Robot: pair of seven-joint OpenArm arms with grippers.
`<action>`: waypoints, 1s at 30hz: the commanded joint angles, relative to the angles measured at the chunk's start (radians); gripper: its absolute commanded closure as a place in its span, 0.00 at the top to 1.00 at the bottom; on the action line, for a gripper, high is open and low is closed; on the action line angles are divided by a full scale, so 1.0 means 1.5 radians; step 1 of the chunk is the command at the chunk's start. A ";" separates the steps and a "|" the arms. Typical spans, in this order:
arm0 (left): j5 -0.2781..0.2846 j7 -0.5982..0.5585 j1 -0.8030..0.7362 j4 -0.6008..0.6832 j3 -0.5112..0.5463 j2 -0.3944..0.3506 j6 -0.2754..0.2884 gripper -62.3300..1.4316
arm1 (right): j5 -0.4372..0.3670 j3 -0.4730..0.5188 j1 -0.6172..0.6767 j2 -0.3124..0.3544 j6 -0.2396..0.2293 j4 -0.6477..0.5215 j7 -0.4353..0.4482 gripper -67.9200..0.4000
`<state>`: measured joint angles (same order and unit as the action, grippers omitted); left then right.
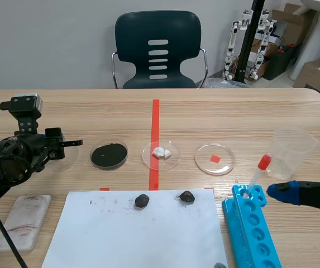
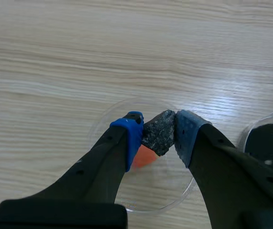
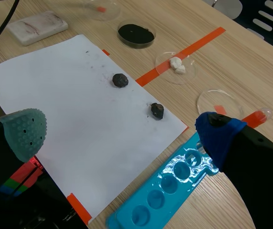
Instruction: Put the mineral in the empty petri dish
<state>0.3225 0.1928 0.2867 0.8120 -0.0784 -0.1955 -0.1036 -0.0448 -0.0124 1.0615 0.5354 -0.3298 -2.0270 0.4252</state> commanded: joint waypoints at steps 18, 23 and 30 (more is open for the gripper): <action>-0.013 -0.017 0.055 -0.096 0.000 0.001 0.009 0.13 | -0.007 0.005 -0.002 0.003 0.000 -0.006 0.012 1.00; -0.013 -0.026 0.055 -0.106 0.000 0.001 0.009 0.13 | -0.007 0.005 -0.002 0.003 0.000 -0.006 0.012 1.00; -0.013 -0.026 0.055 -0.106 0.000 0.001 0.009 0.13 | -0.007 0.005 -0.002 0.003 0.000 -0.006 0.012 1.00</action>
<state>0.3038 0.1677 0.3492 0.6399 -0.0784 -0.1883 -0.0933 -0.0448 -0.0124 1.0615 0.5350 -0.3298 -2.0270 0.4252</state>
